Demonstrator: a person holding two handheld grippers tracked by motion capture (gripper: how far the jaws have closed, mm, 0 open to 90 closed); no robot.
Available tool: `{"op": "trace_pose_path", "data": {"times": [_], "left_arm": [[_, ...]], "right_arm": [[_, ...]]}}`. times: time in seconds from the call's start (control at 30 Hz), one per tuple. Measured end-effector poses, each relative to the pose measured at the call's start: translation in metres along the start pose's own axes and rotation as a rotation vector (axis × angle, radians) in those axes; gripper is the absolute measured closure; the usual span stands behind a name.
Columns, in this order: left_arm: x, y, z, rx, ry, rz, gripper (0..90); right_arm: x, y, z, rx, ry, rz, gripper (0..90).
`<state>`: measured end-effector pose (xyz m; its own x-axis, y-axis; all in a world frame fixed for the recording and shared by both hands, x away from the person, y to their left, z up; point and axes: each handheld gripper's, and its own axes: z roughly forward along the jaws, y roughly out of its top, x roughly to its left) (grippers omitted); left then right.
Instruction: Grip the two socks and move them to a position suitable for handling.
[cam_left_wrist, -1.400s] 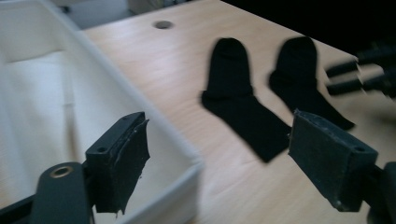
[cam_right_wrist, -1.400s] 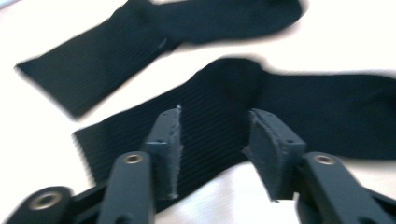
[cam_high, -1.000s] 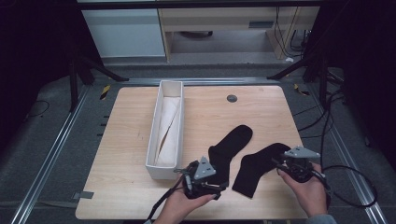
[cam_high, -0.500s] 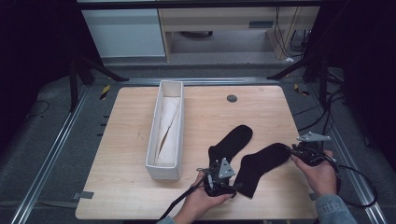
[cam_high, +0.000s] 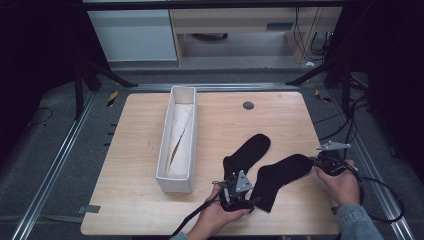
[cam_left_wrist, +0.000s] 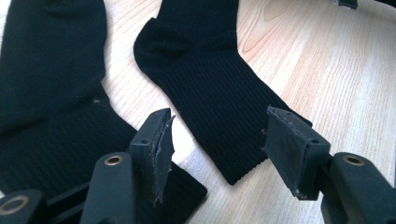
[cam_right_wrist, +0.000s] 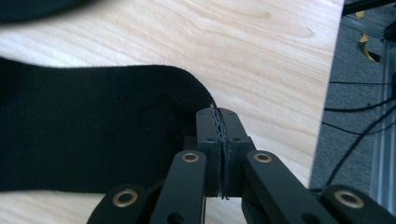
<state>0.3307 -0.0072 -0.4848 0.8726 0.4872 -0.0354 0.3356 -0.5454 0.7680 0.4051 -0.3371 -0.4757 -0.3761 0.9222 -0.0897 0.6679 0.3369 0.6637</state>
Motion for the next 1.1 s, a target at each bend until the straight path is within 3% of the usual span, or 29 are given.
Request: {"op": "trace_pose_path", "data": {"times": [0.4,0.63,0.77,0.87,1.1], "left_arm": [[-0.005,-0.003,0.02,0.051,-0.01,0.016,43.8],[-0.001,-0.003,0.017,0.05,-0.002,0.002,48.3],[-0.001,-0.005,0.022,0.074,-0.027,-0.028,50.5],[-0.002,-0.004,0.023,0.075,-0.029,-0.025,50.8],[-0.006,-0.003,0.023,0.08,-0.07,-0.015,68.0]], "right_arm": [[-0.009,-0.006,-0.005,-0.002,-0.006,-0.01,88.7],[-0.006,-0.002,-0.005,-0.021,0.008,-0.018,88.5],[-0.004,-0.001,-0.003,-0.02,0.02,-0.02,87.3],[-0.002,0.0,-0.002,-0.021,0.022,-0.026,85.8],[0.001,0.003,-0.001,-0.022,0.034,-0.038,88.5]]}}
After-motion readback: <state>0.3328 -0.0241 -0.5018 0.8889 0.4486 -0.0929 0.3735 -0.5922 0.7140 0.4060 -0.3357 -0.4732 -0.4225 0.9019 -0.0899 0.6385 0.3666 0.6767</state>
